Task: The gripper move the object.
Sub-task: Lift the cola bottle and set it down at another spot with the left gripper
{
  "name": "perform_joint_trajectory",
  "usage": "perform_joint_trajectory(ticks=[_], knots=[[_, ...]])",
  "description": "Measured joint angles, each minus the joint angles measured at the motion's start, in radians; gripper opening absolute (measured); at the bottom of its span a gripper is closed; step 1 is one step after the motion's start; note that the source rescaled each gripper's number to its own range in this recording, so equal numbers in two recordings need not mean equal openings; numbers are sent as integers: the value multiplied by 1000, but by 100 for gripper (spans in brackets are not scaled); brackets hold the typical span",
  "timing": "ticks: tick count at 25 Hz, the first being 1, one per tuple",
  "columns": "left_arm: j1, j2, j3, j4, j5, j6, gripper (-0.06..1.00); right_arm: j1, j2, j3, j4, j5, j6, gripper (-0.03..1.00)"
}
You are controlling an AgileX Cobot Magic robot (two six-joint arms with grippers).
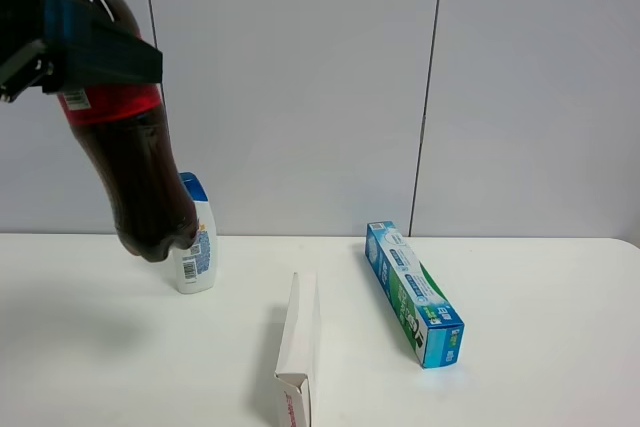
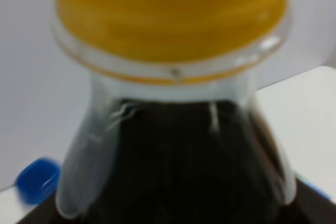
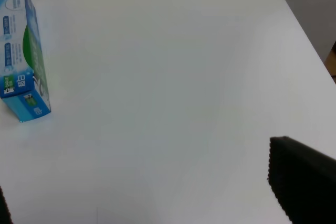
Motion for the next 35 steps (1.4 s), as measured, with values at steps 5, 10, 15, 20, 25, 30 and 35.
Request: perform_joint_trajectory(ticks=[5, 10, 15, 20, 25, 30, 35], knots=[[-84, 21, -61, -28, 3, 8, 0, 0, 0, 0, 0, 0, 0, 100], [-143, 118, -114, -59, -4, 50, 0, 0, 0, 0, 0, 0, 0, 100], [-180, 232, -178, -59, -74, 54, 0, 0, 0, 0, 0, 0, 0, 100], [-243, 343, -247, -61, -105, 54, 0, 0, 0, 0, 0, 0, 0, 100], [-314, 430, -263, -105, -170, 55, 0, 0, 0, 0, 0, 0, 0, 100], [-370, 518, -263, -170, -263, 56, 0, 0, 0, 0, 0, 0, 0, 100], [-372, 604, -263, -186, -358, 59, 0, 0, 0, 0, 0, 0, 0, 100]])
